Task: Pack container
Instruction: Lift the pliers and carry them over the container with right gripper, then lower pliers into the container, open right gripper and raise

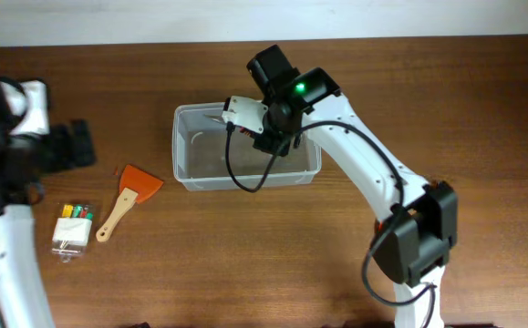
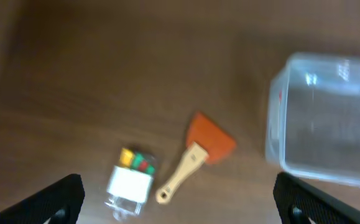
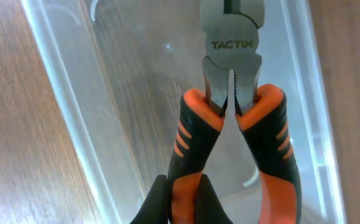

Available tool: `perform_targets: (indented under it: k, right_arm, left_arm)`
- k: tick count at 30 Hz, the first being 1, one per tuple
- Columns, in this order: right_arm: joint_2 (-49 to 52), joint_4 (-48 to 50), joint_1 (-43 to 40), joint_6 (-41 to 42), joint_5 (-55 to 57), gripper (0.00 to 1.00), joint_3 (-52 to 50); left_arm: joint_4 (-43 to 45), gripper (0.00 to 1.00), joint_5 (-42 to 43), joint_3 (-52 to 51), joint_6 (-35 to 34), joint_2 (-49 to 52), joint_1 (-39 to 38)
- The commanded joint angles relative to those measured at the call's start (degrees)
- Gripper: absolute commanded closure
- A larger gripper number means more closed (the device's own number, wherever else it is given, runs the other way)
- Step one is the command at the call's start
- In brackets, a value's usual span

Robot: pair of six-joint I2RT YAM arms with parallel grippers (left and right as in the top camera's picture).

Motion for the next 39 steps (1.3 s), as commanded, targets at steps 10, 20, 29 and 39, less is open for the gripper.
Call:
perform_targets:
  k: [10,20,29,39]
  right_arm:
    - [10.6,1.5,-0.2,-1.6,-4.8,0.96,0.3]
    - [14.0,1.1,-0.3,-1.5,-4.9,0.60,0.3]
    - [7.3,-2.4,-2.4,5.7,-2.2,0.34,5.7]
    - [-10.8,-15.2,-17.0,31.3,11.8,0.01,19.6]
  left_arm:
    - [-3.3,0.01,-0.4,9.4,0.1,1.7,1.8]
    - [-3.9,0.01,-0.4,9.4,0.1,1.7,1.8]
    - [-3.9,0.01,-0.4,9.4,0.1,1.7,1.8]
    - [-4.7,0.01,-0.4,9.4,0.1,1.7,1.8]
